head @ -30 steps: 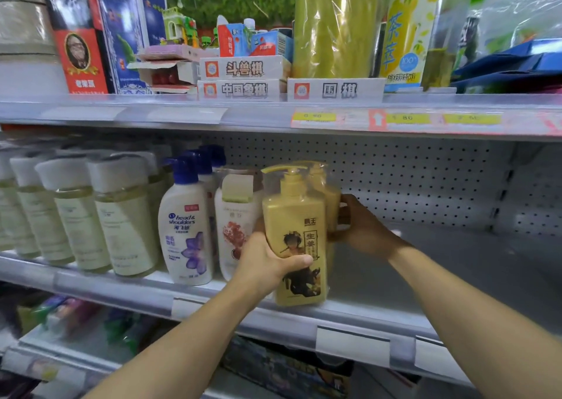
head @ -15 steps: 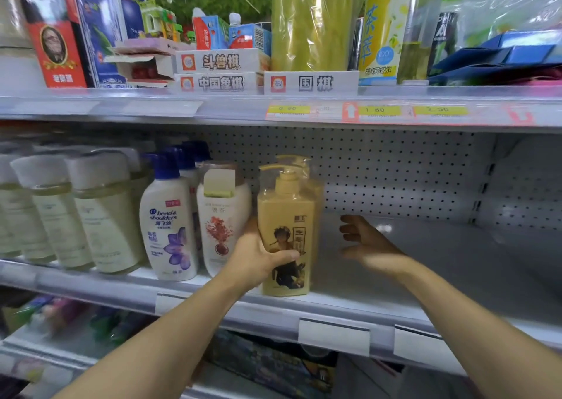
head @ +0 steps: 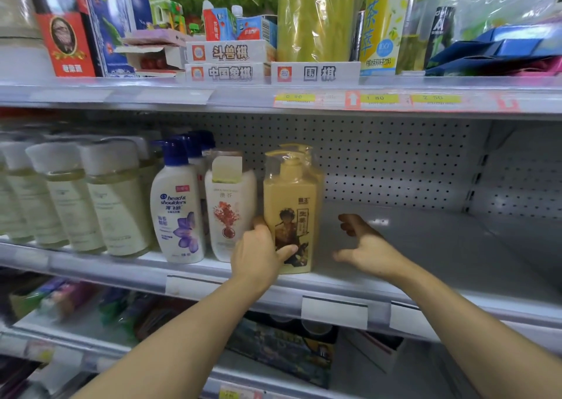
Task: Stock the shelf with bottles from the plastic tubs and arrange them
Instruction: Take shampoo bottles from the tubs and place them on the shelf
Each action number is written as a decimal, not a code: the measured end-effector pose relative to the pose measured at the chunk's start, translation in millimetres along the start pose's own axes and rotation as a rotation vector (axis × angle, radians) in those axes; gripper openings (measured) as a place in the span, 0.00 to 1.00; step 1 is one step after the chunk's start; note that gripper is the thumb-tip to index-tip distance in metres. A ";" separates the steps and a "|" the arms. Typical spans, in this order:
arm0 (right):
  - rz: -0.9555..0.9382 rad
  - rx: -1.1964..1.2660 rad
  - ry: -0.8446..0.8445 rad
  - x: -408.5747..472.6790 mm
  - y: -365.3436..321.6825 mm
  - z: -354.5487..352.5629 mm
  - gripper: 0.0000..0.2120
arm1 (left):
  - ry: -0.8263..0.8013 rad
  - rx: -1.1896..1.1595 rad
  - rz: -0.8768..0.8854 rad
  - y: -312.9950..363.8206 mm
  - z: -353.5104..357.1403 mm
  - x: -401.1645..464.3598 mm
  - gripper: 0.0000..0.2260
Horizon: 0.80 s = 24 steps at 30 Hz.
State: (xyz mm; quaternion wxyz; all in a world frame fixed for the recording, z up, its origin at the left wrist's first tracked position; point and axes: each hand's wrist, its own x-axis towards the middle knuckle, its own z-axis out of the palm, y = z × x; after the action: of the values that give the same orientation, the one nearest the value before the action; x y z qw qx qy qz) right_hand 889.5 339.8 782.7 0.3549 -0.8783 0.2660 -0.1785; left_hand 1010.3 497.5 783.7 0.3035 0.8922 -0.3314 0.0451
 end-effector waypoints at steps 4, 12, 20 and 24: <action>-0.014 -0.154 0.013 -18.7 -9.6 4.1 0.38 | -0.051 0.125 0.020 -12.1 -1.9 -12.6 0.21; 0.004 -0.409 0.006 -65.9 -41.8 26.6 0.40 | -0.112 0.278 0.082 -57.6 -34.6 -40.2 0.28; -0.012 -0.410 0.054 -123.3 -73.4 74.9 0.38 | -0.188 0.257 0.097 -110.1 -58.2 -90.8 0.28; 0.030 -0.419 -0.032 -151.4 -79.6 111.5 0.38 | -0.264 0.260 0.065 -144.8 -59.3 -122.3 0.25</action>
State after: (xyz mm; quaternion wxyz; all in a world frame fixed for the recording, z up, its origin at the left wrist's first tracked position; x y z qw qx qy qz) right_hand 852.3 537.0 744.8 0.1712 -0.9316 0.3047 -0.1001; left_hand 1012.0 686.7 723.3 0.1377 0.9109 -0.3884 -0.0200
